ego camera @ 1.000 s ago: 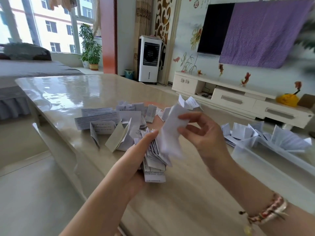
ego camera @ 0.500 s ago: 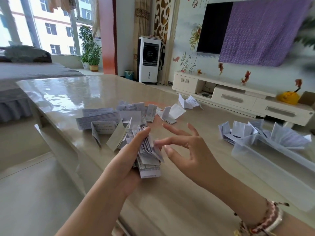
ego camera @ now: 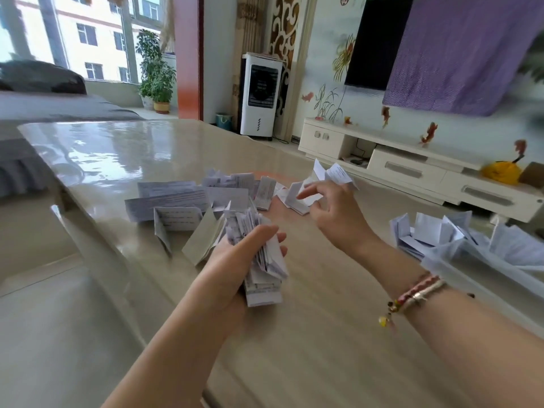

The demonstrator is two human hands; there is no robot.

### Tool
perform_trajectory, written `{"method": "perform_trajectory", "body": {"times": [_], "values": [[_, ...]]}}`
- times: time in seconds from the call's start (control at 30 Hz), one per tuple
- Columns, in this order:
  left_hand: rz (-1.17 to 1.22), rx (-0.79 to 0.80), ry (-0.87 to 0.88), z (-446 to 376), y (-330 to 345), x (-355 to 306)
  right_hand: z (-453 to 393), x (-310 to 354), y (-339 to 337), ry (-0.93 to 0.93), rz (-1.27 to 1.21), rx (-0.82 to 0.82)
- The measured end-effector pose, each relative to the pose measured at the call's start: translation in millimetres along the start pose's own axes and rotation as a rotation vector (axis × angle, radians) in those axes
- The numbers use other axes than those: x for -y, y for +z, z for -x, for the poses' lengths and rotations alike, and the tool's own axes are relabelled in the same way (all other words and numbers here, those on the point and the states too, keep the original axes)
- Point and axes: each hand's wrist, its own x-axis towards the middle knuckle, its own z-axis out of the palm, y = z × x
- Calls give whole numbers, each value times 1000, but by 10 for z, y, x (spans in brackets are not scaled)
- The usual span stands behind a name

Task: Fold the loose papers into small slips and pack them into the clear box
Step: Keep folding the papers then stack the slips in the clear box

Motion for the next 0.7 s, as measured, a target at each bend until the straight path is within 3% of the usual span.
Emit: {"method": "perform_trajectory", "body": {"times": [0.17,0.27,0.4,0.5,0.57,0.63,0.7], "values": [[-7,39,-6,-176,134,-10,-452,-460,370,34,313,90],[-9,36,-6,-254,147,-10,-635,-518,485,-36,481,105],[24,-4,-10,-263,138,19,-688,-507,454,-128,623,-40],[43,-38,-20,-309,107,39,-554,-431,305,-101,457,-182],[56,-48,-13,-331,107,50,-426,-342,128,-35,187,-239],[64,-59,10,-341,133,60,-259,-221,-84,83,-161,-160],[78,-61,30,-348,163,76,-70,-92,-202,178,-414,21]]}}
